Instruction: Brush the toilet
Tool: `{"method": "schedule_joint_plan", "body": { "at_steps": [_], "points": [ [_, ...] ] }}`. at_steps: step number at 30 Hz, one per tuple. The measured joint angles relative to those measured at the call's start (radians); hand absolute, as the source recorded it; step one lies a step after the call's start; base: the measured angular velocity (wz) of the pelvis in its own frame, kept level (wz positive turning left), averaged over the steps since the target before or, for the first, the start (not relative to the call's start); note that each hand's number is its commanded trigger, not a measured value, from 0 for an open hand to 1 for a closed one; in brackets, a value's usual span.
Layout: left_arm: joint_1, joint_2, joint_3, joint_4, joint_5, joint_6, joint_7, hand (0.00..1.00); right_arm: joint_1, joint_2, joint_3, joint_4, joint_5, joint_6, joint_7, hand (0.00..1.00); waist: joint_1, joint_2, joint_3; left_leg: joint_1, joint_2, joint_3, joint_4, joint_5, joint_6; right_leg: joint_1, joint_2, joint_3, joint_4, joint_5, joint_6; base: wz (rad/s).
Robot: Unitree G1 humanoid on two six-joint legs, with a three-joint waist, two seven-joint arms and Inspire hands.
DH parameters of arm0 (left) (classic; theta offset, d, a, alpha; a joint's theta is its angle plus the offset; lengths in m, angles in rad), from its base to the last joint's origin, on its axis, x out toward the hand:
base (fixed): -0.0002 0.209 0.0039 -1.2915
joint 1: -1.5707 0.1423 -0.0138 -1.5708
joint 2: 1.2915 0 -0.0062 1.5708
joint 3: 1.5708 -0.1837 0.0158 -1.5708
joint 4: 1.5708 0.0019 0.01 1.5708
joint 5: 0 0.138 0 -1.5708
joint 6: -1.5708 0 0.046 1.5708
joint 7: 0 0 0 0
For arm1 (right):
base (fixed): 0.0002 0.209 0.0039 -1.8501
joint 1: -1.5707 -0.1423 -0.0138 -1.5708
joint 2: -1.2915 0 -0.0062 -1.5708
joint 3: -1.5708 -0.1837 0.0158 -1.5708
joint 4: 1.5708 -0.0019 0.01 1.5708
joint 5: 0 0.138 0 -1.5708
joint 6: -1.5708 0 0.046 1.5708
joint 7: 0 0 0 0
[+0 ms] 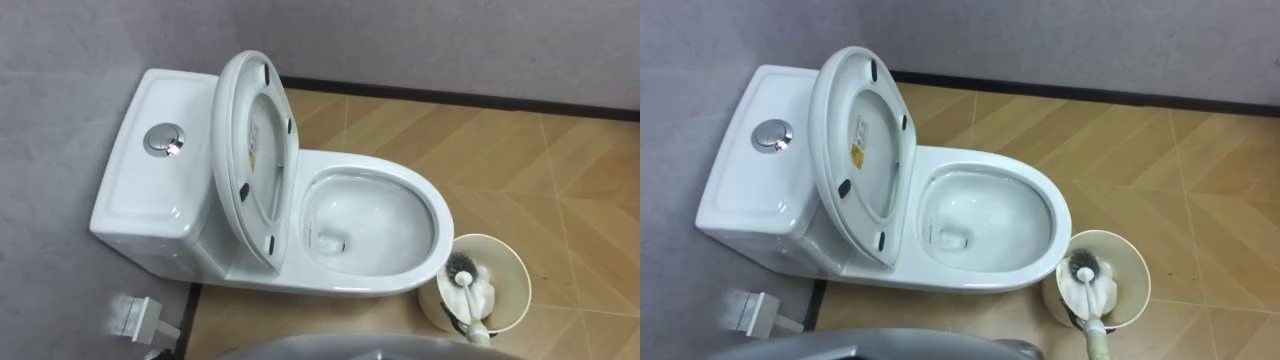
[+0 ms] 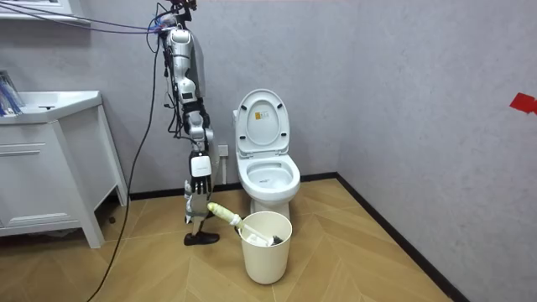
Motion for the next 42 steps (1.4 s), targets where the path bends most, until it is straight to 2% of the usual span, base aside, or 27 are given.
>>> {"method": "schedule_joint_plan", "body": {
  "at_steps": [9,14,20,22,28,30,35,39,42],
  "points": [
    [0.002,0.0,0.0,-0.004,0.0,0.004,0.007,0.0,0.001,0.0,-0.001,-0.006,-0.034,-0.001,-0.017,0.0,-0.001,0.012,-0.0003,0.006,0.001,0.006,0.0,0.0,0.0,0.002,0.001,0.01,0.002,0.0,0.0,-0.02],
    [0.002,-0.003,0.001,-0.004,0.0,0.009,0.007,0.0,0.0,0.0,-0.017,-0.011,-0.035,-0.001,-0.075,0.0,-0.003,0.023,-0.0003,0.006,0.001,0.007,0.0,0.0,0.0,0.003,0.003,0.016,0.002,0.0,0.0,0.0],
    [0.003,-0.002,0.002,-0.025,0.0,0.007,0.007,0.0,-0.004,0.0,-0.089,-0.059,-0.034,-0.019,-0.195,0.0,-0.004,0.029,-0.0002,0.006,0.002,0.013,0.0,0.0,0.0,-0.001,0.006,0.032,0.004,0.0,-0.001,-0.02],
    [0.003,-0.002,0.002,-0.036,0.0,0.0,0.008,0.0,-0.004,-0.002,-0.122,-0.123,-0.01,-0.04,-0.244,0.0,0.0,0.031,-0.0001,0.005,0.003,0.031,0.0,0.0,0.0,-0.007,0.008,0.042,0.007,0.002,-0.002,-0.13],
    [-0.003,-0.001,0.002,-0.035,-0.001,-0.036,0.019,0.0,-0.01,-0.003,-0.136,-0.237,0.125,-0.121,-0.336,0.0,0.0,0.035,-0.001,-0.018,0.005,0.032,0.0,-0.002,0.002,-0.029,0.009,0.036,0.005,0.006,-0.002,-0.01],
    [-0.001,-0.001,0.003,-0.035,-0.006,-0.042,0.029,0.0,-0.019,-0.002,-0.137,-0.253,0.156,-0.129,-0.358,0.0,0.001,0.033,-0.0049,-0.03,0.005,0.031,0.001,-0.002,0.002,-0.041,0.008,0.037,0.015,0.006,-0.002,0.0],
    [0.001,-0.001,0.005,-0.037,-0.009,-0.067,0.059,0.0,-0.044,-0.002,-0.137,-0.274,0.206,-0.165,-0.418,0.0,0.002,0.034,-0.0032,-0.036,0.003,0.031,0.001,-0.002,0.002,-0.05,0.006,0.036,0.019,0.006,-0.002,0.0],
    [0.003,0.0,0.025,-0.063,-0.005,-0.108,0.081,0.0,-0.054,-0.003,-0.137,-0.273,0.207,-0.198,-0.442,0.0,0.003,0.03,-0.0034,-0.038,0.003,0.028,0.001,-0.002,0.002,-0.05,0.006,0.035,0.017,0.006,-0.002,0.01],
    [0.002,0.002,0.024,-0.079,-0.008,-0.126,0.082,0.0,-0.055,-0.003,-0.139,-0.269,0.213,-0.207,-0.446,0.0,0.0,0.027,-0.0029,-0.06,0.002,0.028,0.01,-0.002,0.002,-0.061,0.002,0.023,0.017,0.006,-0.002,0.11]
  ]
}}
